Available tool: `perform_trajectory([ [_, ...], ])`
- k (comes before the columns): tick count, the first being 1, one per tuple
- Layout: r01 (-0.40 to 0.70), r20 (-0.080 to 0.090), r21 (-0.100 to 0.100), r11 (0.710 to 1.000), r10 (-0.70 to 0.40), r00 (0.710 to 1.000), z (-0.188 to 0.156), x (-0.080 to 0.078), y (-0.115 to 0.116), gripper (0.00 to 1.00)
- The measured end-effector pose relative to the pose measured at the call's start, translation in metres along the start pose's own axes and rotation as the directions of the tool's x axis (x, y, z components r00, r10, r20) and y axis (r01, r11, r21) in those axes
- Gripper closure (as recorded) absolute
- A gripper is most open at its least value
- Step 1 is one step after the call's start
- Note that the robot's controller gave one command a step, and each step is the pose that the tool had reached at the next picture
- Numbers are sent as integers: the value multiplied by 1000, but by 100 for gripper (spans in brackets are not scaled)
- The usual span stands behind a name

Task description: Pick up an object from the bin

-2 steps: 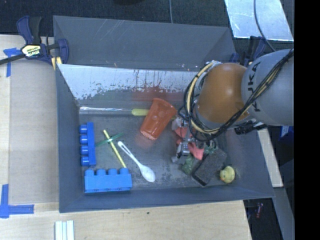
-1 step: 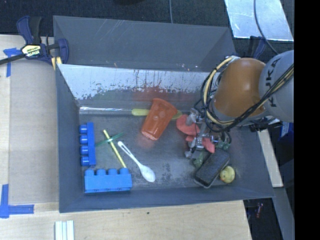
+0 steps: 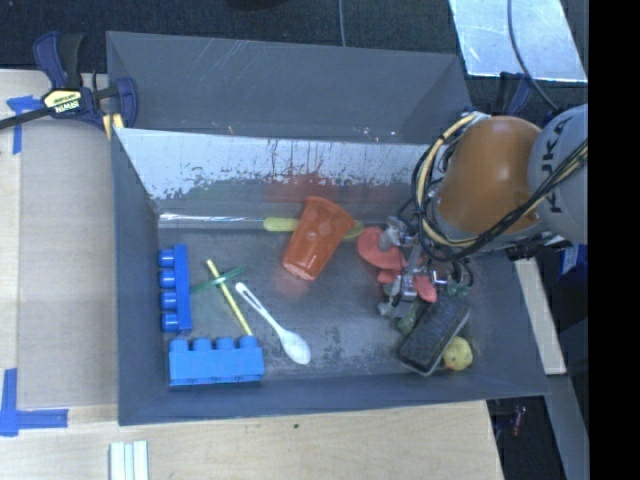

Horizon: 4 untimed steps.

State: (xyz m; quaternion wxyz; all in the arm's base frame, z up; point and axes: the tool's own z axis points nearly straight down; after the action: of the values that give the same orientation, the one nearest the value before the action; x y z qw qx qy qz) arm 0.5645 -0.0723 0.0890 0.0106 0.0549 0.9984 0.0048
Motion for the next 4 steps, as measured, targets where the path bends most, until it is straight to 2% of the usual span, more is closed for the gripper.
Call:
perform_trajectory([
  [1, 25, 4, -1, 1000, -25, 1000, 14, -7, -16, 0],
  [2, -33, 7, -3, 999, 33, 999, 15, -10, -39, 0],
  [3, -46, 8, -8, 999, 46, 999, 18, -26, -45, 100],
  [4, -47, 8, -8, 999, 47, 999, 18, -26, -45, 100],
])
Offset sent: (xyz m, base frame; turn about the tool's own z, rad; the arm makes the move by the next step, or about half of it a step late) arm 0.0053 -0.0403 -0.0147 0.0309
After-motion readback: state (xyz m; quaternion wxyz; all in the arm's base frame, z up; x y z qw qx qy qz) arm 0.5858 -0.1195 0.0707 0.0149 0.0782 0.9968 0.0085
